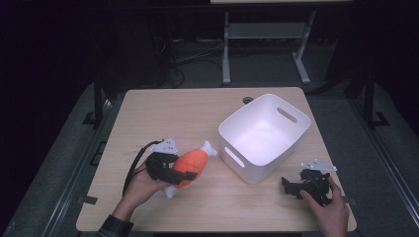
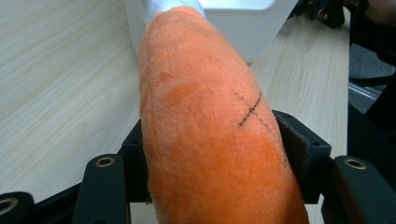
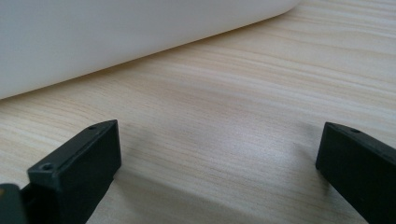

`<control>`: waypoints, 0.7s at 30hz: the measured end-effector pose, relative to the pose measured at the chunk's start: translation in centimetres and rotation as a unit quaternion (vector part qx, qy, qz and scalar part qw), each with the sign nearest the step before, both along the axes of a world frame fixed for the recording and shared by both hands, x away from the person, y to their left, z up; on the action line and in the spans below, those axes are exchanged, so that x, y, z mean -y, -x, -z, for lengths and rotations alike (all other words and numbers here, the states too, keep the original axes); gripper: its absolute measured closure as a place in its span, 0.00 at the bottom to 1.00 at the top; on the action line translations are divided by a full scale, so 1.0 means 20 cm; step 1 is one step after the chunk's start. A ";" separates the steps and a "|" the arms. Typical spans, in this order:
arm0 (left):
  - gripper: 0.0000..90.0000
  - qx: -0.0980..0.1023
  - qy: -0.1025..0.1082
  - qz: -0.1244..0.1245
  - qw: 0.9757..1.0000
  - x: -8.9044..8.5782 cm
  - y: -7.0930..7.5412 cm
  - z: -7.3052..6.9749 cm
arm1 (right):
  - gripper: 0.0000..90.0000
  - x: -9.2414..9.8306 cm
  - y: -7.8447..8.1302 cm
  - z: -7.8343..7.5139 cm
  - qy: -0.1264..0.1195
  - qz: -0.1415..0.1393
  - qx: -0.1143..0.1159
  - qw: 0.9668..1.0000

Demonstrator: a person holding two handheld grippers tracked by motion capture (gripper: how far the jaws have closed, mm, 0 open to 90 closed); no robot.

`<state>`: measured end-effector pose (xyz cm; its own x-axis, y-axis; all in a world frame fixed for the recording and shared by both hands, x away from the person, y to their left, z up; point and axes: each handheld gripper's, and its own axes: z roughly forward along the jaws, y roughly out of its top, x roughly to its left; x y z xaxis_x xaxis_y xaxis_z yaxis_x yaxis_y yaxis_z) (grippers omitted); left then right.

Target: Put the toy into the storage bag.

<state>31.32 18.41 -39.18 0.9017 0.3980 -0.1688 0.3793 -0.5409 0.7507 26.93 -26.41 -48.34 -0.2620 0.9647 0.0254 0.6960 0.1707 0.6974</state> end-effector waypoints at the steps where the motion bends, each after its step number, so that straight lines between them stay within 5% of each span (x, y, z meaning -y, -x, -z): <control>1: 0.43 0.000 -0.001 0.001 1.000 0.00 0.00 -0.01 | 0.00 0.00 0.00 0.00 0.000 0.000 0.000 1.000; 21: 0.43 0.016 0.012 0.013 1.000 0.00 -0.06 -0.20 | 0.00 0.00 0.00 0.00 0.000 0.000 0.000 1.000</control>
<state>32.53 18.45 -35.24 0.9169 0.3700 -0.1498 0.3413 -0.5319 0.7750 26.93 -26.41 -48.34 -0.2615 0.9649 0.0257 0.6961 0.1701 0.6975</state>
